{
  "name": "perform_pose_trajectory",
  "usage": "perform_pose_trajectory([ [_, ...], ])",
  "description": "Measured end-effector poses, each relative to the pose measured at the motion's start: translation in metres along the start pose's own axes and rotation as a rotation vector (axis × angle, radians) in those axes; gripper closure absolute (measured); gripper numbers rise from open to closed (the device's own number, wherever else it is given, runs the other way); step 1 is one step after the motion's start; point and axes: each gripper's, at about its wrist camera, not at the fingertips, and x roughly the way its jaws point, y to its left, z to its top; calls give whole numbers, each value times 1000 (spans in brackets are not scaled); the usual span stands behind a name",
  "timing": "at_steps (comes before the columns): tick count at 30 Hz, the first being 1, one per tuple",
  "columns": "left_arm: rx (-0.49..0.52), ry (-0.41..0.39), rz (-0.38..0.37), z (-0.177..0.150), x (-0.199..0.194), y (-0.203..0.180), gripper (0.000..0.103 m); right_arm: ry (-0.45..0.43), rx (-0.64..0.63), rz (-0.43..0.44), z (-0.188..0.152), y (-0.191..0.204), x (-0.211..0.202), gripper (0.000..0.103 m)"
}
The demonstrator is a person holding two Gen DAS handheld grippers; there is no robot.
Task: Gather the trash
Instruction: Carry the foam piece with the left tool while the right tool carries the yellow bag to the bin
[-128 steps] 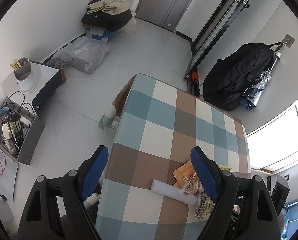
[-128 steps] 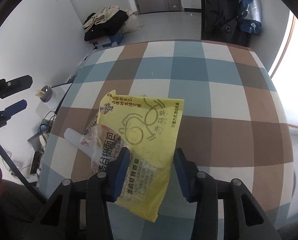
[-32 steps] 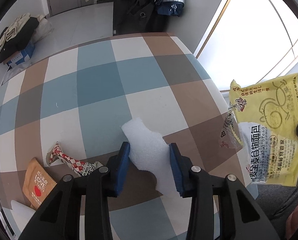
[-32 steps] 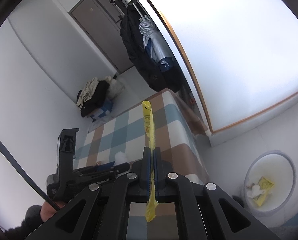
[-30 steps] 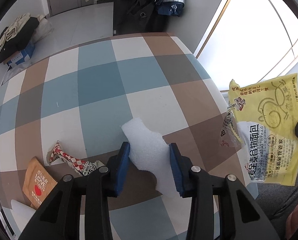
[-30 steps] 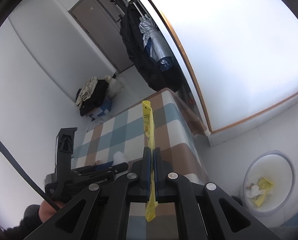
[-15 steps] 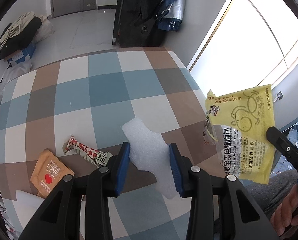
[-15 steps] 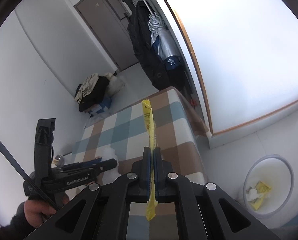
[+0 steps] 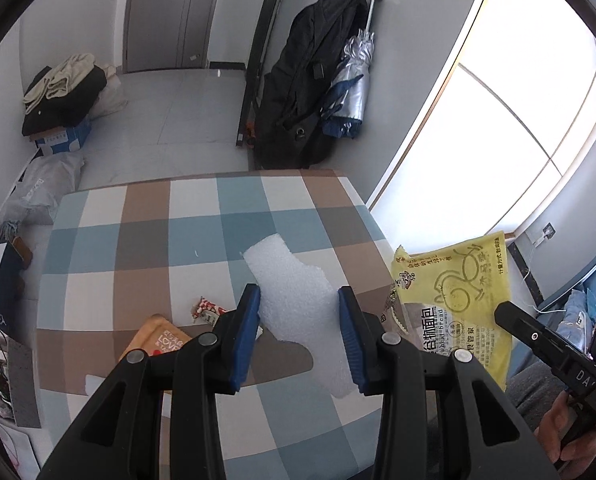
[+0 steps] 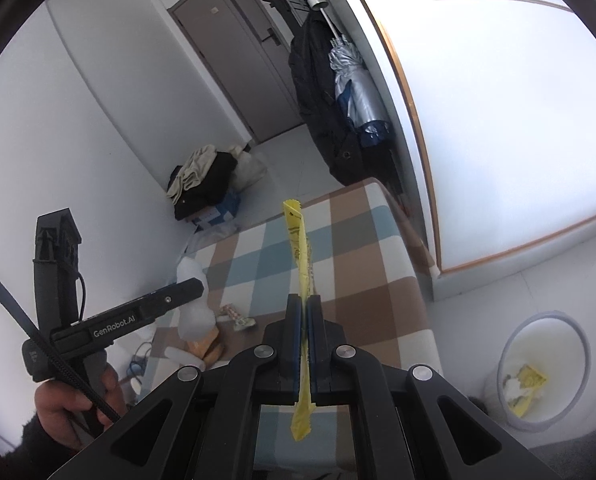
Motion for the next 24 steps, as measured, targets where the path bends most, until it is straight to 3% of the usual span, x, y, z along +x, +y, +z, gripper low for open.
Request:
perform_pose_trajectory([
  [10,15,-70,-8,8,-37,-10,69,-89,-95,15,14,50,-49,101],
  [14,43,-69,-30,10,-40,-29,69,-146,-151,-55,23,62,-74,101],
  [19,62,-54,-79,10,-37,-59,69,-197,-163,-105,34,54,-101,101],
  [24,90,-20,-159,12,-23,-100,69,-232,-116,-150,40,20,-126,101],
])
